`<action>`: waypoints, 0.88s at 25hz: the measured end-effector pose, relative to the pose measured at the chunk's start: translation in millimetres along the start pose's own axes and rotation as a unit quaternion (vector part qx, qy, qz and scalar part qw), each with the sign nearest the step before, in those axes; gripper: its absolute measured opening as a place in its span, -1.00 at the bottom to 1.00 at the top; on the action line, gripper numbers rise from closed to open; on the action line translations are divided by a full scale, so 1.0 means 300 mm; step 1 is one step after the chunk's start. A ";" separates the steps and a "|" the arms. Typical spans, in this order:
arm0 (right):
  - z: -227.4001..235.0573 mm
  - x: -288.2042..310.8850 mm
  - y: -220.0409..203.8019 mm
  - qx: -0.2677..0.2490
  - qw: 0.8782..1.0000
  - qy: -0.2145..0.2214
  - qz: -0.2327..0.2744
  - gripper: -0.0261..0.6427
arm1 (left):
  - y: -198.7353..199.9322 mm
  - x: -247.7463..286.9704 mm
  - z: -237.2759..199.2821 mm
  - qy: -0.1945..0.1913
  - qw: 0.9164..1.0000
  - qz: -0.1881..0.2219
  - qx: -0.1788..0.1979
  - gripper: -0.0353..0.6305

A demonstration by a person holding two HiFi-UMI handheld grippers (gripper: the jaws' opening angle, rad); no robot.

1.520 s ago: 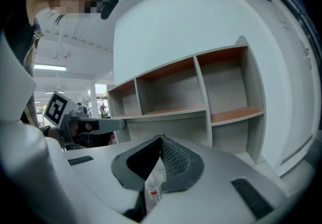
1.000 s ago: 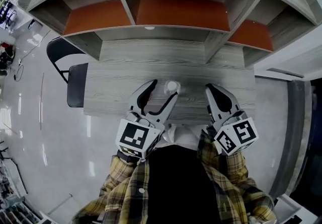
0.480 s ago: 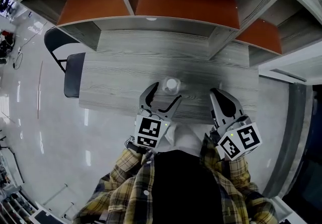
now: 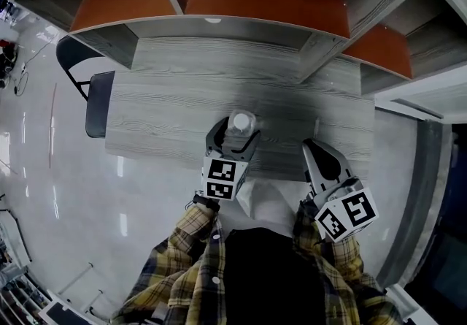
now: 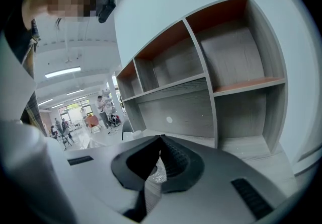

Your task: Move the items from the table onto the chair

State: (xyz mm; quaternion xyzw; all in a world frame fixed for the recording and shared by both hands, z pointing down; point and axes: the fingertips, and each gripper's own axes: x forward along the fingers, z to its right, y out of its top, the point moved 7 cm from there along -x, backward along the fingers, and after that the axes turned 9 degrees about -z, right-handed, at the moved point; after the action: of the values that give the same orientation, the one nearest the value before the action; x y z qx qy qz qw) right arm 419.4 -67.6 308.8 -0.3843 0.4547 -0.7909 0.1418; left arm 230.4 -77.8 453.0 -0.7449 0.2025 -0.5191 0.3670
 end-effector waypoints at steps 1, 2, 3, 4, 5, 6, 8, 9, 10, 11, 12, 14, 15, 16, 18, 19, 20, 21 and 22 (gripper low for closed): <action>0.004 0.001 -0.003 -0.001 1.000 0.001 -0.002 -0.87 | -0.005 0.014 0.002 0.002 1.000 -0.002 -0.002 0.14; 0.007 0.002 -0.006 -0.001 1.000 0.002 -0.003 -0.87 | -0.010 0.025 0.003 0.006 1.000 -0.002 -0.004 0.14; 0.009 0.003 -0.009 -0.001 1.000 0.003 -0.003 -0.87 | -0.012 0.034 0.003 0.011 1.000 -0.001 -0.006 0.14; 0.011 0.004 -0.012 -0.001 1.000 0.004 -0.004 -0.87 | -0.014 0.041 0.001 0.016 1.000 0.001 -0.007 0.14; 0.013 0.004 -0.015 -0.001 1.000 0.005 -0.004 -0.87 | -0.014 0.047 -0.002 0.020 1.000 0.003 -0.008 0.14; 0.016 0.005 -0.018 -0.002 1.000 0.006 -0.005 -0.87 | -0.014 0.051 -0.005 0.024 1.000 0.004 -0.008 0.14; 0.020 0.005 -0.022 -0.002 1.000 0.008 -0.006 -0.87 | -0.012 0.054 -0.009 0.030 1.000 0.003 -0.005 0.10; 0.022 0.003 -0.021 -0.002 1.000 0.008 -0.006 -0.87 | -0.011 0.053 -0.009 0.033 0.999 0.002 -0.002 0.08; 0.024 0.001 -0.020 -0.002 1.000 0.009 -0.006 -0.87 | -0.010 0.051 -0.009 0.035 0.999 0.000 -0.001 0.07; 0.027 -0.001 -0.018 -0.002 1.000 0.009 -0.005 -0.87 | -0.011 0.049 -0.009 0.036 0.999 -0.003 -0.001 0.06; 0.029 -0.004 -0.016 -0.002 1.000 0.009 -0.004 -0.87 | -0.013 0.046 -0.008 0.036 0.999 -0.005 -0.004 0.05; 0.027 -0.010 -0.012 -0.003 1.000 0.011 -0.002 -0.87 | -0.017 0.033 -0.009 0.033 0.999 -0.010 -0.015 0.03; 0.023 -0.010 -0.009 -0.004 1.000 0.013 -0.001 -0.87 | -0.017 0.023 -0.011 0.032 0.999 -0.010 -0.020 0.03; 0.020 -0.008 -0.006 -0.006 1.000 0.016 0.000 -0.87 | -0.014 0.009 -0.015 0.034 0.999 -0.009 -0.023 0.02; 0.013 0.006 0.004 -0.011 1.000 0.027 0.003 -0.87 | -0.003 -0.024 -0.028 0.041 0.999 -0.001 -0.024 0.02; 0.007 0.012 0.009 -0.013 0.999 0.033 0.005 -0.87 | 0.002 -0.045 -0.034 0.044 0.999 0.004 -0.025 0.02; -0.001 0.017 0.013 -0.015 0.999 0.038 0.005 -0.87 | 0.007 -0.069 -0.040 0.047 0.998 0.010 -0.028 0.02; -0.012 0.021 0.016 -0.017 0.999 0.044 0.005 -0.87 | 0.010 -0.095 -0.047 0.050 0.998 0.015 -0.031 0.01; -0.024 0.028 0.018 -0.021 0.998 0.051 0.005 -0.87 | 0.014 -0.123 -0.056 0.055 0.998 0.021 -0.035 0.01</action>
State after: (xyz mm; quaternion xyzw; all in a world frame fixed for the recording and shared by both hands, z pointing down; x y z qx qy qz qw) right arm 407.9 -71.1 306.1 -0.3442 0.4794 -0.7991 0.1147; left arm 201.3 -60.8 430.0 -0.7230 0.2559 -0.5445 0.3396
